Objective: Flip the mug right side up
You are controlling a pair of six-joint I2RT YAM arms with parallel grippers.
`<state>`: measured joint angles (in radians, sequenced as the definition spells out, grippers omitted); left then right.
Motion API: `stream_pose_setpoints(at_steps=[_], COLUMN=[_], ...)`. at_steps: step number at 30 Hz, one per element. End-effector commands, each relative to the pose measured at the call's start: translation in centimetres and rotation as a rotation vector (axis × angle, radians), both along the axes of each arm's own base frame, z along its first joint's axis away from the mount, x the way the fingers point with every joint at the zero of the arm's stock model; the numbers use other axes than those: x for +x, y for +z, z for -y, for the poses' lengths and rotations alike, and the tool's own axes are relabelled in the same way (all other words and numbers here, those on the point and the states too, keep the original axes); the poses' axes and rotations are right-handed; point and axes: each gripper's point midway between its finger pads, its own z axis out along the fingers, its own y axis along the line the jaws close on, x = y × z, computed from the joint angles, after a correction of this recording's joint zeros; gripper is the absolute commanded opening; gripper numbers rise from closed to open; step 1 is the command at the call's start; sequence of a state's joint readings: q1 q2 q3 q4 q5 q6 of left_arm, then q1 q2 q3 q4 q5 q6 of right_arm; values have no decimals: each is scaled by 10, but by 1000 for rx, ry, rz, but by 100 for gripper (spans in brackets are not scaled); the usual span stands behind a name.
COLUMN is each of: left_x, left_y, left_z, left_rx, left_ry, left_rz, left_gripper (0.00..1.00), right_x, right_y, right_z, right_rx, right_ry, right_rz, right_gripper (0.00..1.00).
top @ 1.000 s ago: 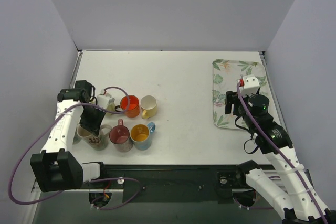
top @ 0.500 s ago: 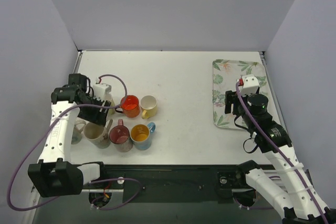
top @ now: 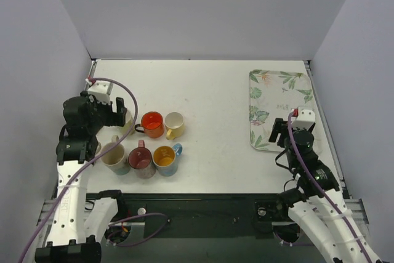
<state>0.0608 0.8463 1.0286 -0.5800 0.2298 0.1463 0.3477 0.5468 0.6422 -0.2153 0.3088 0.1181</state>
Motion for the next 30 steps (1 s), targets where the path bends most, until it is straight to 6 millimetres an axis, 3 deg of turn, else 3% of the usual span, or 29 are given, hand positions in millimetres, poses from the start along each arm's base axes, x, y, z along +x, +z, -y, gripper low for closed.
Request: stream_pose_setpoints(at_steps=[1,4,5,6,7,12,19,30], left_x=[26,24,27,24,26,19,17,18], left_y=[14,-13,-8,-21,-14,-29,-50,-58], left_z=[-9,-9,-12,-14,-18,-32,-44,-41], left_rx=[-85,-97,-127,-131,-130,-150,-152,-140], left_ry=[101,115,143,160,183,281,350,331], left_rz=[236,245,289,280,330,378,403,381], left_gripper=[88,88,89,90,91,94,97,97], right_x=[-9,-17,-19,-20,-20,-24,-24,-26], right_y=[-19,-31,-30,-40,-43,-63,-67,-64], right_z=[26,38,40,41,41,43,39,33], right_rx=[61,89,105,111,118,127,111,77], right_ry=[-171,-242,-252,-261,-261,-270,-250,-228], right_rz=[90,151,180,174,180,189,180,171], right_gripper=[64,64,64,64,64,64,64,64])
